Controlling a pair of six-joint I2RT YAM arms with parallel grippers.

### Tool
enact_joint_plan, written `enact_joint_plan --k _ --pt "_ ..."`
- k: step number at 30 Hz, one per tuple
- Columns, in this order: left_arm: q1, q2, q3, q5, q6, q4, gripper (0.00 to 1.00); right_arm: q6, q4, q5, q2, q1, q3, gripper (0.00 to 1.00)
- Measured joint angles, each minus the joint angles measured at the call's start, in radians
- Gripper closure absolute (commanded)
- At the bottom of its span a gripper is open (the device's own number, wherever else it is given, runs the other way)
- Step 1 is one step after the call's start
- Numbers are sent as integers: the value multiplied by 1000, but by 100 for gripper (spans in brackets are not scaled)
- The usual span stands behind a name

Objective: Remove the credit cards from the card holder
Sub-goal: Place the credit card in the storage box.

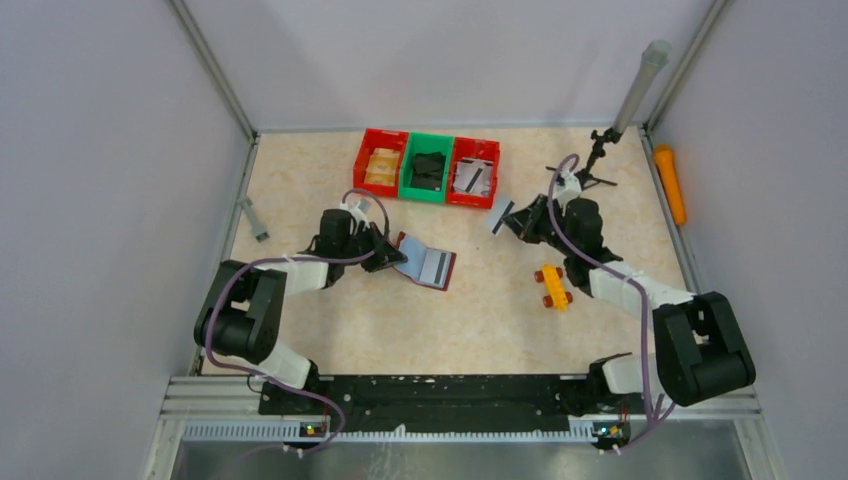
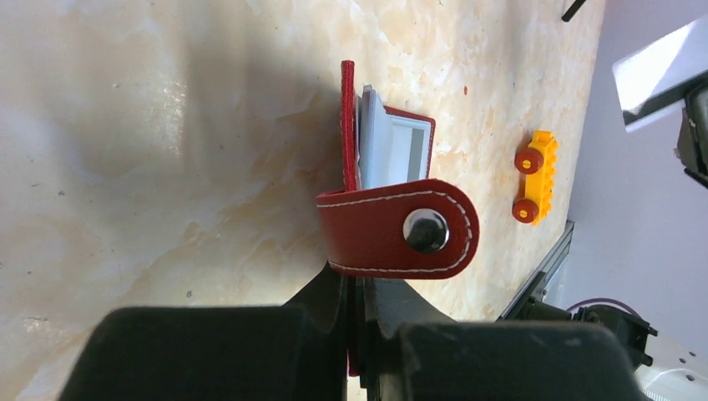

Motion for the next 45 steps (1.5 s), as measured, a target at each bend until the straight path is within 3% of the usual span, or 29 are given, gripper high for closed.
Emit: enact_joint_plan --k 9,20,27,37,45 --pt "-4 0 19 -11 22 -42 100 -272 -356 402 58 234 309 100" --pt "-4 0 30 -26 48 -76 100 -581 -510 746 402 301 697 100" --pt "-5 0 41 -28 53 -92 100 -818 -502 818 544 337 782 100" --pt "-12 0 51 -32 56 -110 100 -1297 -324 828 634 364 803 100" --pt "-21 0 62 -43 61 -127 100 -1501 -290 851 808 364 987 100"
